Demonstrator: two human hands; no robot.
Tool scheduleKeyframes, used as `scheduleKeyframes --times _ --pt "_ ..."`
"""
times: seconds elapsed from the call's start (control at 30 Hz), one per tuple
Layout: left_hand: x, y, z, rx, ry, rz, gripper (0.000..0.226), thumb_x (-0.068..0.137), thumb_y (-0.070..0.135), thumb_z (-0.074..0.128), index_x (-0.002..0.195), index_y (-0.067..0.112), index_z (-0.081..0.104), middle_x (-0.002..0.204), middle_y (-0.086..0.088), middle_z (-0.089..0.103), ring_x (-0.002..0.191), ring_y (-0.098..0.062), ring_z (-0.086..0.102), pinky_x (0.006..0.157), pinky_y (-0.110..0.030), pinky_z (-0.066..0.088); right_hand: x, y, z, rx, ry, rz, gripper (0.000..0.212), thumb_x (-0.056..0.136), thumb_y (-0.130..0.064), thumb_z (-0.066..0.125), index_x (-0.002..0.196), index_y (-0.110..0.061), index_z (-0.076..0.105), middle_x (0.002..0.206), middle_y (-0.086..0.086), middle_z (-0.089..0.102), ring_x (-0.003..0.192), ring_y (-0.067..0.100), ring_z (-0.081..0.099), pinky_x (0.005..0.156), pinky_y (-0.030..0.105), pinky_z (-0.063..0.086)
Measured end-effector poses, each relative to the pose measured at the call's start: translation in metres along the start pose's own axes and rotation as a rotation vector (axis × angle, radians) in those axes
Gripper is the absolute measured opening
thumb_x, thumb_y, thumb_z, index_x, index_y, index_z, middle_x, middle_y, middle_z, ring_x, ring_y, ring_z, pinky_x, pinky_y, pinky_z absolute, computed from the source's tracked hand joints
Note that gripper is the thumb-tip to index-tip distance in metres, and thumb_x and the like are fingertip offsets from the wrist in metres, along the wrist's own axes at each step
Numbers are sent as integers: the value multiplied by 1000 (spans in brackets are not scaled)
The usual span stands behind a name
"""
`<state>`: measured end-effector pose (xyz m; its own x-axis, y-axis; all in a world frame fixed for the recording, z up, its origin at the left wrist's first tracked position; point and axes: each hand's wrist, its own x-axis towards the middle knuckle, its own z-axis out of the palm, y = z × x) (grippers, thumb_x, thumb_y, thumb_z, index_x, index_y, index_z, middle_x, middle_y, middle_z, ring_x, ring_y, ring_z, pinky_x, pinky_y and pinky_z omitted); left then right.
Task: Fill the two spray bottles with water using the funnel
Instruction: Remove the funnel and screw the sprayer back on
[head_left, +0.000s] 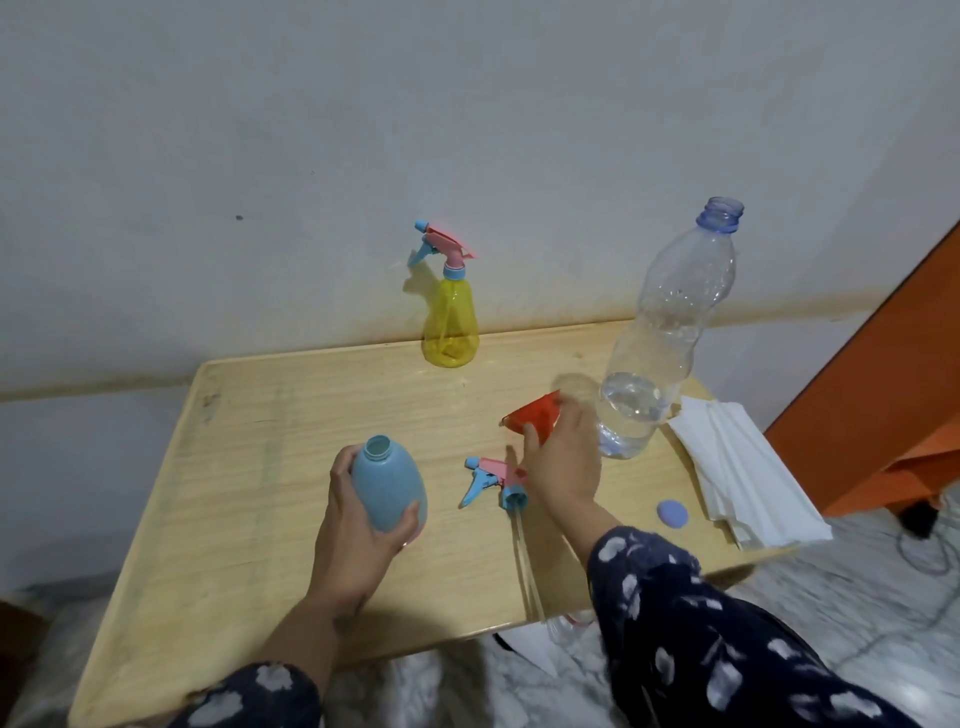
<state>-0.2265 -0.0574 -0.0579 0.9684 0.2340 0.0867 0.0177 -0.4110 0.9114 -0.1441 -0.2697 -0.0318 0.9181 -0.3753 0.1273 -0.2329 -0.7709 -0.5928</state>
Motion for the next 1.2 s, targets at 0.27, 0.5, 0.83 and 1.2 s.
scheduleKeyframes --times 0.27,0.5,0.83,1.2 --pt "-2 3 -2 13 -3 21 91 77 26 78 114 70 8 127 12 35 102 -19 52 74 -34 54 -10 2 5 19 -512 197 66 82 -46 64 137 -14 46 131 5 56 103 20 59 75 27 44" --pt "3 8 -10 31 -55 22 90 77 32 79 121 73 11 133 13 39 110 -18 51 83 -41 55 -2 -11 -3 136 -545 282 11 80 -21 71 87 -14 65 85 6 69 73 18 65 71 30 56" --pt "11 27 -37 108 -223 38 82 64 45 76 131 57 32 129 16 50 108 -12 54 86 -31 49 25 -118 -77 821 -260 169 28 78 -22 77 92 -17 53 97 14 69 79 25 72 63 34 56" --pt "21 69 -61 78 -260 78 85 58 59 69 132 61 27 125 14 54 101 -14 60 82 -40 56 20 -210 -129 968 5 -79 34 82 -21 73 108 -16 50 84 -2 62 56 1 63 40 12 43"
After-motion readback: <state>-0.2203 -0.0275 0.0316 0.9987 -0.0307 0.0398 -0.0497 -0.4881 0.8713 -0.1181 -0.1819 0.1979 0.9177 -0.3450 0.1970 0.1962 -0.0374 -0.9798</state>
